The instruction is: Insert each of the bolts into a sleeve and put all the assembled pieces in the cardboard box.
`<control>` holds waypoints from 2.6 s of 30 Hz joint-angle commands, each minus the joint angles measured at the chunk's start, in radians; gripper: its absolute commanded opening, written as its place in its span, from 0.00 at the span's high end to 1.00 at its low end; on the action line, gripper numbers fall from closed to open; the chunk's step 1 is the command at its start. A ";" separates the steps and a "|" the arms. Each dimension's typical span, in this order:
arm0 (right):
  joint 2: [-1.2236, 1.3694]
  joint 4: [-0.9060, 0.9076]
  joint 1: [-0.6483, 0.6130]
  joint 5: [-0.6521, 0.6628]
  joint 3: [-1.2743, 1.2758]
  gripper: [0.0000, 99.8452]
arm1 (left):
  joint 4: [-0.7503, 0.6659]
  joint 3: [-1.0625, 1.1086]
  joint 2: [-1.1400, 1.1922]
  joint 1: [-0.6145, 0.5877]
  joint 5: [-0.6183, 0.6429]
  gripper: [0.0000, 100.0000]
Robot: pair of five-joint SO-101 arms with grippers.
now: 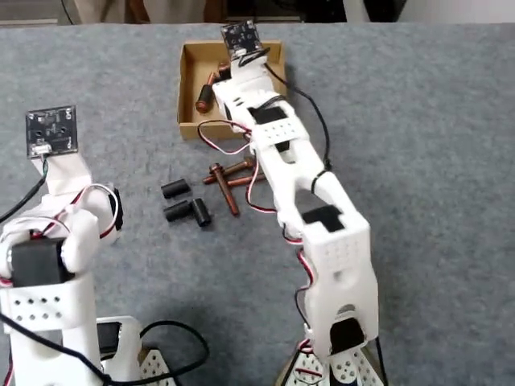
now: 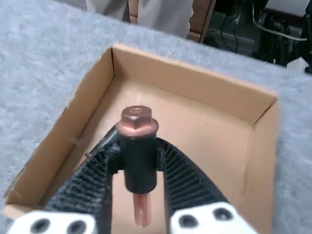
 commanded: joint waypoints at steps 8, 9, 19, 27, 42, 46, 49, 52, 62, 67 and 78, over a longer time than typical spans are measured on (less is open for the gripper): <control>0.013 0.048 0.019 0.008 -0.101 0.76 | -0.048 0.044 -0.065 -0.009 -0.006 0.98; 0.008 0.061 0.019 0.008 -0.101 0.76 | -0.048 0.044 -0.065 -0.009 -0.006 0.98; -0.259 0.526 -0.019 0.009 -0.088 1.00 | -0.048 0.035 0.067 -0.094 0.000 0.85; -0.312 1.048 -0.216 0.003 -0.088 0.81 | -0.038 0.046 0.108 -0.137 -0.005 0.85; -0.134 1.217 -0.390 -0.149 -0.082 0.81 | -0.038 0.069 0.117 -0.252 -0.006 0.85; -0.097 1.203 -0.407 -0.161 -0.090 0.81 | -0.038 0.068 0.117 -0.252 -0.006 0.85; -0.071 1.172 -0.404 -0.161 -0.088 0.81 | -0.038 0.068 0.117 -0.252 -0.006 0.85; -0.045 1.155 -0.403 -0.161 -0.088 0.81 | -0.038 0.068 0.117 -0.252 -0.006 0.85; -0.019 1.077 -0.403 -0.157 -0.088 0.81 | -0.038 0.068 0.117 -0.252 -0.006 0.85; -0.018 1.068 -0.403 -0.155 -0.088 0.81 | -0.038 0.068 0.117 -0.252 -0.006 0.85; 0.022 1.051 -0.403 -0.160 -0.077 0.84 | -0.040 0.068 0.114 -0.250 -0.006 0.85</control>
